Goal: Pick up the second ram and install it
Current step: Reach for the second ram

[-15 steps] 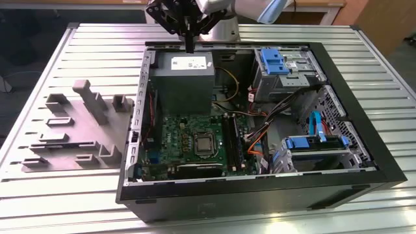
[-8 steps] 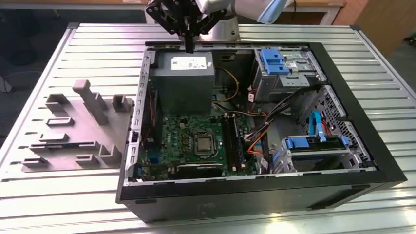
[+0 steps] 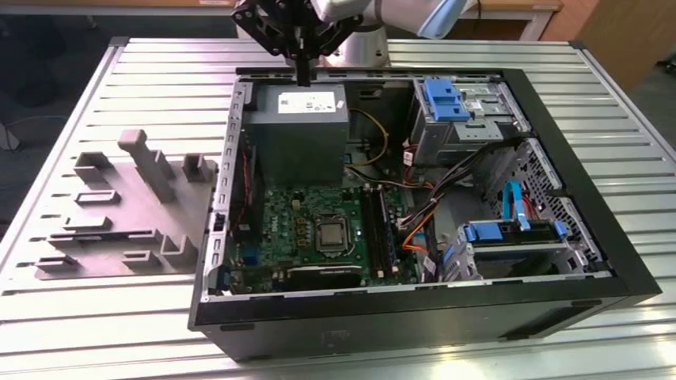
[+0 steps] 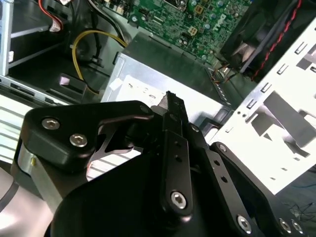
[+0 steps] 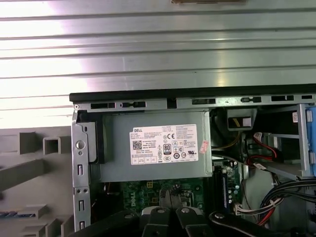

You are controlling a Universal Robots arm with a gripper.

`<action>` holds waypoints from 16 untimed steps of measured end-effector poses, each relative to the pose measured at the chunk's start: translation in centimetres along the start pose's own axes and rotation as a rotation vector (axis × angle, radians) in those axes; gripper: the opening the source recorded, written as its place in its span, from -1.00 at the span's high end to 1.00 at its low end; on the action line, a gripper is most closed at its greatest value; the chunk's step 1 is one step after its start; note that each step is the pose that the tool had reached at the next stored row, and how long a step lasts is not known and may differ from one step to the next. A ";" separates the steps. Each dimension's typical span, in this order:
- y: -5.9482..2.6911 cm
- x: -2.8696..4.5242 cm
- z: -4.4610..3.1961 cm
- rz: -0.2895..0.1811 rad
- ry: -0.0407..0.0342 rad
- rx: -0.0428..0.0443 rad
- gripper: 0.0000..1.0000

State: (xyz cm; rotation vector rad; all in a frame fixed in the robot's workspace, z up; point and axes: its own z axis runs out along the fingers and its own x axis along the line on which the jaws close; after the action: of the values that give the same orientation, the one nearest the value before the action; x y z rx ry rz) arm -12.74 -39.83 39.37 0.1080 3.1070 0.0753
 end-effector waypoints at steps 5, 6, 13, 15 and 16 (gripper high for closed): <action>-0.11 1.53 -0.02 0.000 0.0000 0.0000 0.79; -0.13 1.83 -0.02 0.000 0.0000 0.0000 0.79; -0.31 4.39 -0.02 0.000 -0.0001 -0.0001 0.79; -0.37 5.21 -0.03 0.000 0.0001 0.0000 0.79; -0.39 5.64 -0.03 0.000 0.0001 0.0001 0.79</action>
State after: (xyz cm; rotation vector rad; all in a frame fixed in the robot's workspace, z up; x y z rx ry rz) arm -18.40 -39.83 39.21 0.1083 3.1071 0.0752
